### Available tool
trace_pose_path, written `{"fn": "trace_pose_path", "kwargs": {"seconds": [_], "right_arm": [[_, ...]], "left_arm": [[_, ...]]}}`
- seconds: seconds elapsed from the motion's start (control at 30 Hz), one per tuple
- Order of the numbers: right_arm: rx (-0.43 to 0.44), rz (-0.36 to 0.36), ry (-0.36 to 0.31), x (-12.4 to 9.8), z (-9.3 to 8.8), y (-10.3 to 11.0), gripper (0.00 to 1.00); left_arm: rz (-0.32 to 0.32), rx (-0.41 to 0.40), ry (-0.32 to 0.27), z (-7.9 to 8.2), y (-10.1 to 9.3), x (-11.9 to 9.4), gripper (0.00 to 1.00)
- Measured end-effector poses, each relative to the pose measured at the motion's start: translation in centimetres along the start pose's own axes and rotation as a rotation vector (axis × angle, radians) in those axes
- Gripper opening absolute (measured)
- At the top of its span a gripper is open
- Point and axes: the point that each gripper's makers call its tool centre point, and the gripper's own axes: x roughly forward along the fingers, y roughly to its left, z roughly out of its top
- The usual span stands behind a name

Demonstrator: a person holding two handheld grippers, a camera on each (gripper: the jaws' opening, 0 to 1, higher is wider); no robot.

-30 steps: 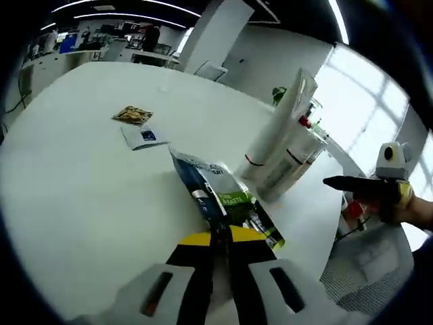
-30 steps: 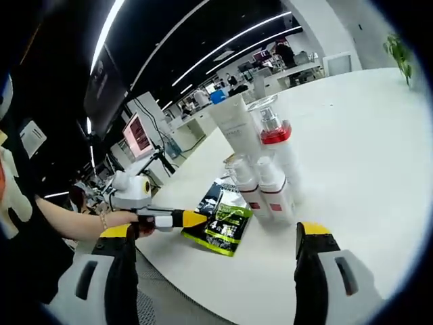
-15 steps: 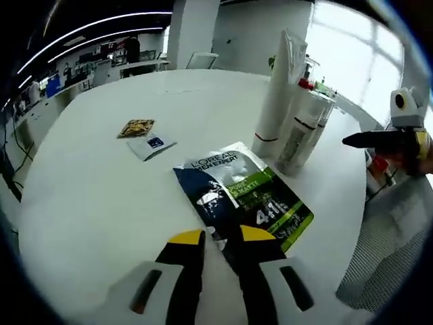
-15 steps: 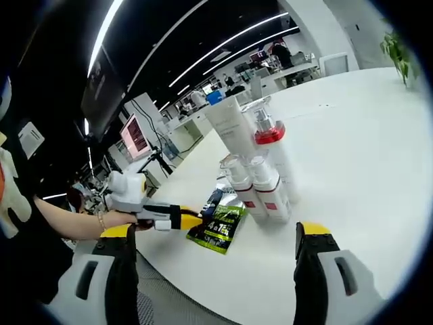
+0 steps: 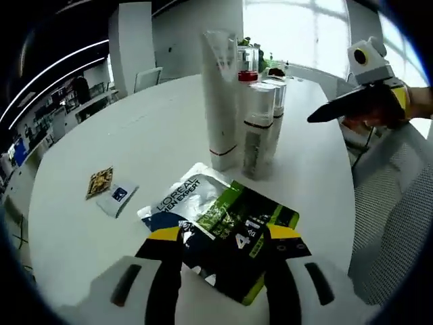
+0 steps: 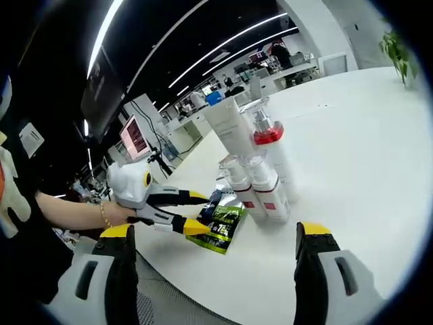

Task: Arrange the skincare products in the storage area until every visible bottle or jar stands upright without overlapping.

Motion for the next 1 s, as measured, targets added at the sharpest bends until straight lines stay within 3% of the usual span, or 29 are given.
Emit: {"fn": "trace_pose_path", "kwargs": {"seconds": [0.3,0.4,0.47,1.0], "right_arm": [[0.008,-0.008,-0.009,-0.1,0.1,-0.3,0.98],[0.011,-0.011,-0.009,-0.1,0.1,-0.3,0.98],[0.013,-0.013,-0.011,-0.1,0.1,-0.3,0.98],[0.021,-0.017,-0.006,-0.2,0.0,-0.3,0.98]], "left_arm": [[-0.041,0.016,0.052,-0.2,0.6,1.0,0.61],[-0.017,0.017,0.07,-0.7,0.9,1.3,0.6],[-0.005,-0.017,0.066,-0.4,0.7,1.3,0.61],[0.076,-0.051,0.042,0.0,1.2,1.9,0.65]]}}
